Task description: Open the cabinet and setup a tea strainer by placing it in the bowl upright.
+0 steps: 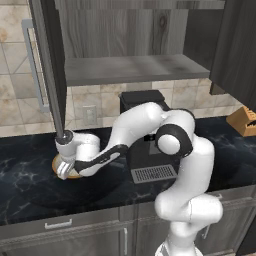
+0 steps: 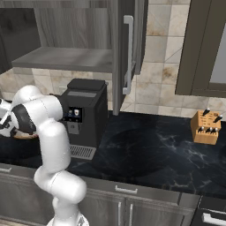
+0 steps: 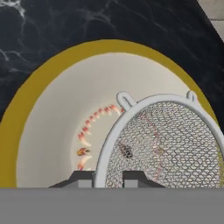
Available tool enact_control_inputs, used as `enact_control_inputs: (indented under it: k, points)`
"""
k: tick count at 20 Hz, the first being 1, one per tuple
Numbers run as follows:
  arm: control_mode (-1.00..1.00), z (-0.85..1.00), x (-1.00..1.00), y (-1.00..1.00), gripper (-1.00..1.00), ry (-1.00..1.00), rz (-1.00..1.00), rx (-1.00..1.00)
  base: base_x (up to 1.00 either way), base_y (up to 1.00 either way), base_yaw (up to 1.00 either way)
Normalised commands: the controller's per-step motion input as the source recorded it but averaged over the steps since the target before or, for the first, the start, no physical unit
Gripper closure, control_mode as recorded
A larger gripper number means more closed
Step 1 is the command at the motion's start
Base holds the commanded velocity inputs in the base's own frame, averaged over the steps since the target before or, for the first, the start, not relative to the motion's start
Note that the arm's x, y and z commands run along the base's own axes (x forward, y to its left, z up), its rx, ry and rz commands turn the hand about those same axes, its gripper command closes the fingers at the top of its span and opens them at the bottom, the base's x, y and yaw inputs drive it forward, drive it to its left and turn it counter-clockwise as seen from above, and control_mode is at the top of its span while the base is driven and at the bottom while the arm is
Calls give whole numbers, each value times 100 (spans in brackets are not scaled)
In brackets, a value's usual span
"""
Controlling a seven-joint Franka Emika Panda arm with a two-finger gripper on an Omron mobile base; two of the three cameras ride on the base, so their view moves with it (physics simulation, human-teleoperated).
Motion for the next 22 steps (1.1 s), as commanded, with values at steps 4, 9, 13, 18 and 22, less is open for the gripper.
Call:
enact_control_inputs:
  k: [4,9,13,18,22]
  points:
    - [-100,-2,8,12,100,0,0,0,0,0,0]
    - [-100,0,6,6,100,0,0,0,0,0,0]
    - [-100,0,1,1,100,0,0,0,0,0,0]
    - [-100,-1,0,0,100,0,0,0,0,0,0]
    - [-100,-2,0,0,-100,0,0,0,0,0,0]
